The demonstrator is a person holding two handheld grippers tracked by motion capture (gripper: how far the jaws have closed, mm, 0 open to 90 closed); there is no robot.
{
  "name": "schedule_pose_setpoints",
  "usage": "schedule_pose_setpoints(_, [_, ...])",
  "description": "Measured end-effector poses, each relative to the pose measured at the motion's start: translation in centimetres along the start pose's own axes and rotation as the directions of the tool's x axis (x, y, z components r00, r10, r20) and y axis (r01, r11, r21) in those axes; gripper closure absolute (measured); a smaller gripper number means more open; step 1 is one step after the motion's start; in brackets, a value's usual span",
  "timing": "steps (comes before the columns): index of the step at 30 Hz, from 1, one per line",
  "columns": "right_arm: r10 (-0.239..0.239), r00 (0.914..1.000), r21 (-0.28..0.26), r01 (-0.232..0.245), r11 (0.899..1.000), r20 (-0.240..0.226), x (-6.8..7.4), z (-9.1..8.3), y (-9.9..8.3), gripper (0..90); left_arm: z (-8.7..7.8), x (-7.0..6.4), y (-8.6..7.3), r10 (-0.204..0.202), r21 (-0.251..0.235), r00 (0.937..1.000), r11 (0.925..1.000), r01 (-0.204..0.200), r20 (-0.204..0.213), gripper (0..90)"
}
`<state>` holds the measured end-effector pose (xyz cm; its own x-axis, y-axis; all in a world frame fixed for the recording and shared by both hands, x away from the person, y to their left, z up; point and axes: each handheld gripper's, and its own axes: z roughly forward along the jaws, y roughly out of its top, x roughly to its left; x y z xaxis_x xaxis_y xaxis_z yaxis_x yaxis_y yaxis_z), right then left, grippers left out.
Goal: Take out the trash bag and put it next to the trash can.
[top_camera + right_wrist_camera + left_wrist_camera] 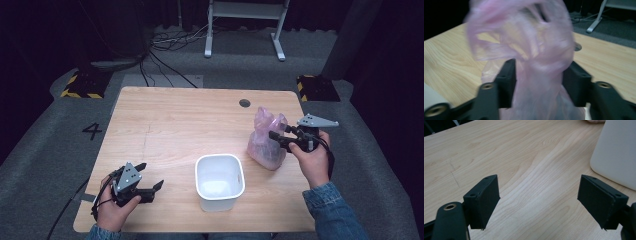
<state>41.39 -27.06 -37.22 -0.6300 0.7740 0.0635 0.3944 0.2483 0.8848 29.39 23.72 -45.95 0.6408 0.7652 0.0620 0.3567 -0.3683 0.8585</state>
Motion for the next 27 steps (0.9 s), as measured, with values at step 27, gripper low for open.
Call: schedule_pose_setpoints(27, [-0.043, 0.9986, 0.022, 0.042, 0.999, 0.031, 0.5, -7.0, -3.5, 25.4, -0.9, 1.4, -0.6, -0.028, 0.015, 0.9983, 0.9995, 0.029, -0.050, 17.4])
